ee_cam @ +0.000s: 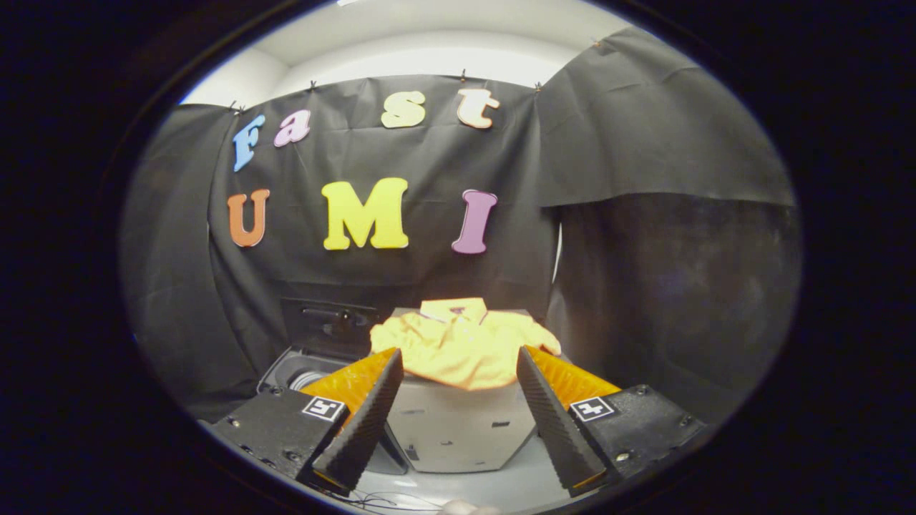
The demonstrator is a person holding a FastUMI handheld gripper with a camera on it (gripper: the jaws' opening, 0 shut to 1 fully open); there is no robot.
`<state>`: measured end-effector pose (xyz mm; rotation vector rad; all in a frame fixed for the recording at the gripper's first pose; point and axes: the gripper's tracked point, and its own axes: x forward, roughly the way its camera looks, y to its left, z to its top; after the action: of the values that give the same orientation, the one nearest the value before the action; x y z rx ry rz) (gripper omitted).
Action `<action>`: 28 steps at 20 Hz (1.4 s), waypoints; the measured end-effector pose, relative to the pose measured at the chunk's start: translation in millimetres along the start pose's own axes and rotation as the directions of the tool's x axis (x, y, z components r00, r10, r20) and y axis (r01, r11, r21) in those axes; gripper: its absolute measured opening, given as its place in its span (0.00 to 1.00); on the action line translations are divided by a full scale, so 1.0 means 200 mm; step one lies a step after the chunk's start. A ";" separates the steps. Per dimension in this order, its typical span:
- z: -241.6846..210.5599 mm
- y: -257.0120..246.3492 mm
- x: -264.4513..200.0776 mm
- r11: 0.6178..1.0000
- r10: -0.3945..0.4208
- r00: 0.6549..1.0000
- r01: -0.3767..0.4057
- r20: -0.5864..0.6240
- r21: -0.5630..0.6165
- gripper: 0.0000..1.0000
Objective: Put the clothes into the washing machine and then close the washing machine lid.
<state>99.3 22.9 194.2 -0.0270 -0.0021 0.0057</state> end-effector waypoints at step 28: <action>-0.55 -0.08 1.64 0.996 0.076 0.817 -0.086 -0.572 0.010 0.99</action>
<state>427.9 6.0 84.7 -0.0440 0.6082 0.0834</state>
